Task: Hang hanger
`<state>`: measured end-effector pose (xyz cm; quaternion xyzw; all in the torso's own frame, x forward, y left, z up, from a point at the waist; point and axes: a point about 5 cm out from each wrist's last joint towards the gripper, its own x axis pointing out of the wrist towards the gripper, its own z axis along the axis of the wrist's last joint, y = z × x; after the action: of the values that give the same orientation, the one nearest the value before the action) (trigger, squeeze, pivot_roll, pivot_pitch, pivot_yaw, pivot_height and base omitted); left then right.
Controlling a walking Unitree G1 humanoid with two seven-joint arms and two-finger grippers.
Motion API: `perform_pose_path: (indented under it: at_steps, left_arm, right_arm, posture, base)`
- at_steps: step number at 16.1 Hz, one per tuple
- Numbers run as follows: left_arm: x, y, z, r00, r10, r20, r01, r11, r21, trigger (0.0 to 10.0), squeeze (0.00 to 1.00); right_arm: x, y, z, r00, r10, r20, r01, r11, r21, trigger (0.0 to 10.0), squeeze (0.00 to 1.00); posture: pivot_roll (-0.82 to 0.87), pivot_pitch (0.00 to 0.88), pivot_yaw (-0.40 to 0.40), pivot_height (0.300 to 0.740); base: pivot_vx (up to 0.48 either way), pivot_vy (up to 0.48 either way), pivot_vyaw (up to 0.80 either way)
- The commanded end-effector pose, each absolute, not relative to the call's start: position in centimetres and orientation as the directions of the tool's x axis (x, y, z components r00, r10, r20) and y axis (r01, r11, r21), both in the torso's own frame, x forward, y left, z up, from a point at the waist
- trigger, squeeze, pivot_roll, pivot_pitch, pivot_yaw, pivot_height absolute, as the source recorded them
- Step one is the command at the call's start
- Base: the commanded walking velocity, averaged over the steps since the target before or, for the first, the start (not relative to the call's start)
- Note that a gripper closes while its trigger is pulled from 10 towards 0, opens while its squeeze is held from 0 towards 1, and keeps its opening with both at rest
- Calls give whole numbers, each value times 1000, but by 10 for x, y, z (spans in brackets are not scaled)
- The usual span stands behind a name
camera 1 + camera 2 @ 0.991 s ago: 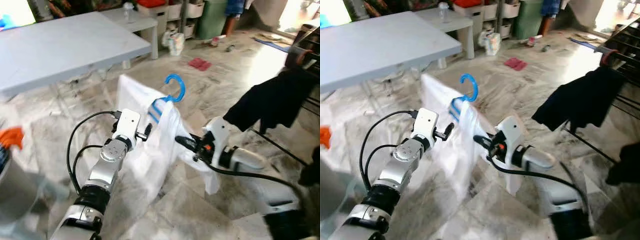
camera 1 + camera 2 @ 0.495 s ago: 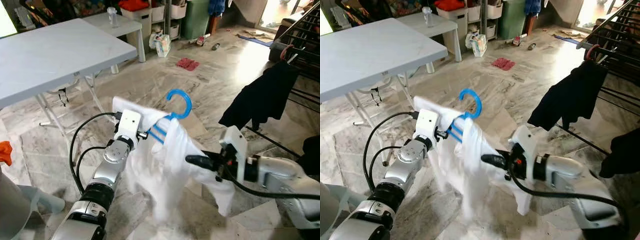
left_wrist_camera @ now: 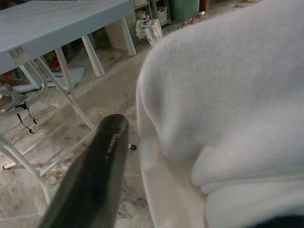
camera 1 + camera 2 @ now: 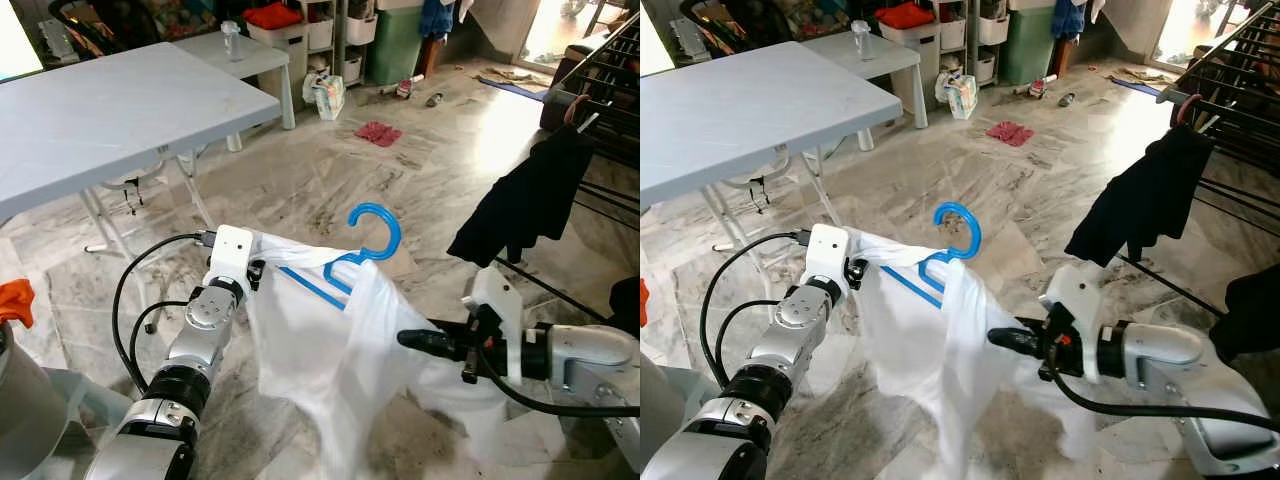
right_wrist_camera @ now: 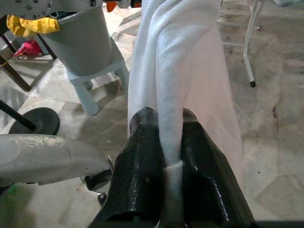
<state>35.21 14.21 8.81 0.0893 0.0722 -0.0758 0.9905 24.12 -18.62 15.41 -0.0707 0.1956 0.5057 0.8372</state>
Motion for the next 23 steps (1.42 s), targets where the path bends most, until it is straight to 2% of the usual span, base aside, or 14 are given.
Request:
perform_pose_path:
  at_steps: [1, 4, 5, 8, 12, 14, 17, 18, 20, 21, 23]
  left_arm:
    - [353, 146, 90, 978, -148, -150, 170, 974, 151, 0, 0]
    - [346, 136, 89, 941, -288, -176, 312, 941, 128, 0, 0]
    - [343, 139, 88, 937, -290, -193, 322, 934, 156, 0, 0]
    - [341, 153, 85, 936, -268, -227, 303, 943, 138, 0, 0]
    - [348, 172, 110, 951, -248, -184, 274, 953, 131, 0, 0]
    - [353, 182, 113, 954, -231, -192, 259, 956, 137, 0, 0]
    - [354, 185, 114, 951, -226, -212, 256, 959, 124, 0, 0]
    - [354, 183, 112, 944, -241, -225, 270, 957, 108, 0, 0]
    - [353, 177, 109, 933, -270, -238, 299, 950, 94, 0, 0]
    - [350, 169, 100, 919, -288, -268, 319, 945, 77, 0, 0]
    - [346, 162, 91, 906, -298, -300, 330, 942, 61, 0, 0]
  right_arm:
    - [243, -188, 161, 416, 821, -392, -883, 468, 45, 10000, 0]
    - [255, -195, 156, 502, 749, -433, -845, 531, -60, 10000, 0]
    - [263, -201, 152, 559, 695, -452, -811, 571, -125, 10000, 0]
    - [272, -211, 143, 612, 624, -486, -773, 603, -199, 10000, 0]
    - [264, -230, 128, 554, 587, -591, -814, 533, -233, 10000, 0]
    - [251, -237, 140, 452, 665, -594, -878, 448, -168, 10000, 0]
    - [237, -252, 165, 375, 742, -556, -917, 387, -102, 10000, 0]
    - [236, -257, 174, 375, 759, -532, -919, 381, -103, 10000, 0]
    - [241, -265, 194, 427, 787, -445, -897, 430, -100, 10000, 0]
    - [246, -266, 213, 456, 820, -347, -887, 452, -98, 10000, 0]
    - [247, -263, 223, 443, 855, -270, -894, 442, -70, 10000, 0]
  posture:
    - [-90, 0, -1, 740]
    - [-87, 0, -1, 740]
    - [-83, 0, -2, 740]
    - [-79, 0, -4, 740]
    - [-79, 0, -11, 740]
    - [-83, 0, -9, 740]
    - [-93, 0, -3, 740]
    - [-96, 0, -1, 740]
    - [-100, 0, 1, 740]
    - [-100, 0, 4, 740]
    - [-96, 0, 4, 740]
  base:
    - [0, 0, 0]
    - [0, 0, 0]
    - [0, 0, 0]
    - [0, 0, 0]
    - [0, 0, 0]
    - [0, 0, 0]
    - [0, 0, 0]
    - [0, 0, 0]
    - [0, 0, 0]
    - [0, 0, 0]
    - [0, 0, 0]
